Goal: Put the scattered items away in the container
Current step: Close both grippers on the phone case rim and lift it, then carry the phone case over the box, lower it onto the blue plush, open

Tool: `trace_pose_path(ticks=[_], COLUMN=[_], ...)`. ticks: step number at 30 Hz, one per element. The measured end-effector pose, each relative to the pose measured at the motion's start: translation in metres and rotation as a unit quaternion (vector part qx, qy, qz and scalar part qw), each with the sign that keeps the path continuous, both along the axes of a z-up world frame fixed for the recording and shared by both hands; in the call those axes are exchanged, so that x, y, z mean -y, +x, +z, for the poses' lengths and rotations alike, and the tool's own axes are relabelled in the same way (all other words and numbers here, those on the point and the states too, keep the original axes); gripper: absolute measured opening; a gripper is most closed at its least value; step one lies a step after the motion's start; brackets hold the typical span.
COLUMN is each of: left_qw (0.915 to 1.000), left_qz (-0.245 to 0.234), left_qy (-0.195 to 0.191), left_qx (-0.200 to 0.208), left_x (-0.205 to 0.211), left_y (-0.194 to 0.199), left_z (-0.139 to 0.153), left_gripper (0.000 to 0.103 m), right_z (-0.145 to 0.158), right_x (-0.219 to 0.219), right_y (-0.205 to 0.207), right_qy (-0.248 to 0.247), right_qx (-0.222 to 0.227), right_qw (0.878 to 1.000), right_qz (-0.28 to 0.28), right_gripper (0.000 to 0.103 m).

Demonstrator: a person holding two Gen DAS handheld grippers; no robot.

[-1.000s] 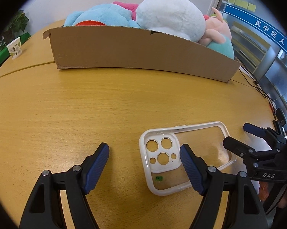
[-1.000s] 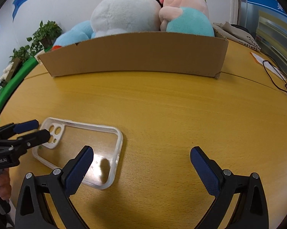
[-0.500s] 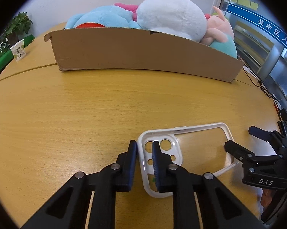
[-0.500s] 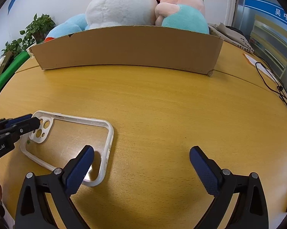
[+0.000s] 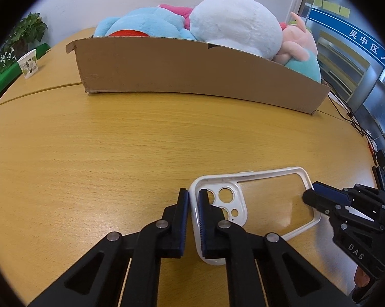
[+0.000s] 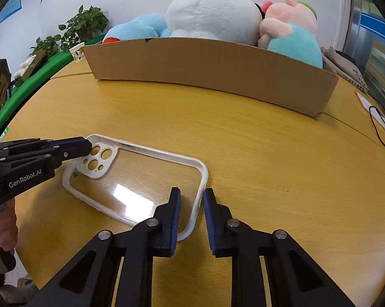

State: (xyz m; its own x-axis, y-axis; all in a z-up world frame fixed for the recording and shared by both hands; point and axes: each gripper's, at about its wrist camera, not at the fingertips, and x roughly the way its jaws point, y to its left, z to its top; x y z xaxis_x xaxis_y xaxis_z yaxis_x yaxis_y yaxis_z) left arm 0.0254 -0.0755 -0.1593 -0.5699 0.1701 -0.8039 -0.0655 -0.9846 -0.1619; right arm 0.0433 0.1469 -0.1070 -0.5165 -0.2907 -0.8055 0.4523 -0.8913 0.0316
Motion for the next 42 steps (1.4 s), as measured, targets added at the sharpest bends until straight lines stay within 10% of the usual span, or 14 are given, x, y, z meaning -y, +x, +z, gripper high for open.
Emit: trace_pose_path(ticks=[14, 28, 42], left_qw=[0.9935, 0.9566, 0.9744], left_qz=[-0.015, -0.037, 0.004], left_qy=[0.013, -0.036, -0.036], left_qx=[-0.113, -0.287, -0.222], left_x=[-0.002, -0.005, 0.05], left_y=[-0.021, -0.107, -0.187], left_z=[0.102, 0.269, 0.23], left_gripper=[0.007, 0.007, 0.007], right_z=[0.079, 0.232, 0.236], right_x=[-0.009, 0.012, 0.061], right_y=[-0.008, -0.099, -0.185], right_qy=[-0.043, -0.055, -0.062], right_qx=[-0.099, -0.243, -0.216], right_qw=[0.994, 0.969, 0.974], right_qz=[-0.004, -0.003, 0.023], right_gripper=[0.01, 0.01, 0.01])
